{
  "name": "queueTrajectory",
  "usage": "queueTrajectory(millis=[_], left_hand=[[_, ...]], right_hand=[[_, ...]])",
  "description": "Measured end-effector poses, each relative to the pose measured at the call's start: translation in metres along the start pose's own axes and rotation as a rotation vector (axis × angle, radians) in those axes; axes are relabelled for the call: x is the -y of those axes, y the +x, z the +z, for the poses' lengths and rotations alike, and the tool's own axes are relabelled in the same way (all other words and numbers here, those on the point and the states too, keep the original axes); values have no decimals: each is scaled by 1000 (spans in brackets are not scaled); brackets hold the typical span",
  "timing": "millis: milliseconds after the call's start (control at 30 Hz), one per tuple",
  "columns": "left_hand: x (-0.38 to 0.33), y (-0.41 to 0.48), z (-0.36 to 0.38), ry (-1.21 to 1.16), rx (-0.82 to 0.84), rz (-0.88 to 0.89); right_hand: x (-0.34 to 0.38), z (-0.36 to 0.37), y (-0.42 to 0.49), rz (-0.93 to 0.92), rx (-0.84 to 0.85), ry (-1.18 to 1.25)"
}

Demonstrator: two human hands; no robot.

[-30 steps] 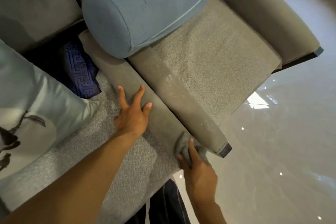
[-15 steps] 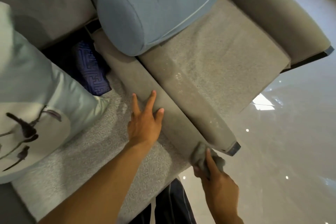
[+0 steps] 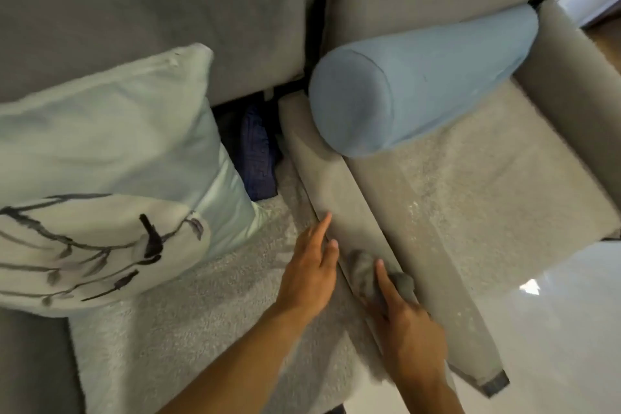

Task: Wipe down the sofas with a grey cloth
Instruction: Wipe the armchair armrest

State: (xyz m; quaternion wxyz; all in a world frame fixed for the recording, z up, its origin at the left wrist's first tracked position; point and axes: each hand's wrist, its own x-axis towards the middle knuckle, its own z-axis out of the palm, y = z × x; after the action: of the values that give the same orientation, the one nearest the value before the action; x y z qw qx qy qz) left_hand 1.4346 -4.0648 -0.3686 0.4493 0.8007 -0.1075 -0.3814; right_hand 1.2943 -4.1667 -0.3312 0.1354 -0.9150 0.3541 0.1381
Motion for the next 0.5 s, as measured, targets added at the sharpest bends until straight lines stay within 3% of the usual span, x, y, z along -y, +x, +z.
queueTrajectory(millis=[100,233,333,500], left_hand=[[-2,19,-10,-63,-33,-18],[-1,46,-33,-78,-103,-31],[-5,60,-52,-63,-122,2],[-25,77,-71,-27,-82,12]], right_hand=[[16,-3,25,42,44,-69],[75,-6,113,-106,-42,-75],[115,-19,155,-67,-8,-103],[98,-25,118,-4,35,11]])
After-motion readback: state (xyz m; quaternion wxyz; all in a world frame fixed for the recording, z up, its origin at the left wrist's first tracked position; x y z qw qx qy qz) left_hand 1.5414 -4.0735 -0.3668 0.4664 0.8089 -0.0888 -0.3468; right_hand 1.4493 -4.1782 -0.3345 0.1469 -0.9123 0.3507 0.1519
